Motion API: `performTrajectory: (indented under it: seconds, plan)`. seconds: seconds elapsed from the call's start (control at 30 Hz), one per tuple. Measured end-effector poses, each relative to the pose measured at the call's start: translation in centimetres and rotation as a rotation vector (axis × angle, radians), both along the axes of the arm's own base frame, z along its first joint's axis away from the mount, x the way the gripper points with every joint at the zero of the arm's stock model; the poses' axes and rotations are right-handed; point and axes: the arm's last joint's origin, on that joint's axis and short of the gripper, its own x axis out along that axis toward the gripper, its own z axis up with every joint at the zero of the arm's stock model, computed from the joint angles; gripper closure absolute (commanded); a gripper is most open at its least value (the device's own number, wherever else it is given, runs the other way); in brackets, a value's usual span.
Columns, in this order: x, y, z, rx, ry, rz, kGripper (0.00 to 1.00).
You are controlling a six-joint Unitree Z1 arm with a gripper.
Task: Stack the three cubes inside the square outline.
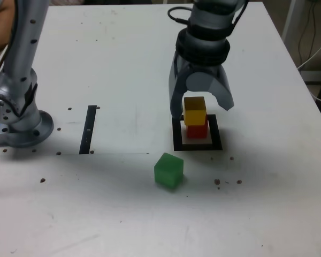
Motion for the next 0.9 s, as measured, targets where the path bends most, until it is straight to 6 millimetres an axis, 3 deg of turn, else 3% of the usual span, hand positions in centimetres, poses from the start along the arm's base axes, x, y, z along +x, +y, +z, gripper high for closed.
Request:
performTrajectory:
  seconds: [0.47,0.73,0.9]
  plan:
    - [-3.5,-3.2,4.1,-0.023,-0.075,-0.058,0.0]
    - [-5.8,-3.7,4.5,-0.043,-0.062,-0.077,0.0]
    - [-6.6,-3.8,2.2,-0.063,-0.073,-0.08,0.0]
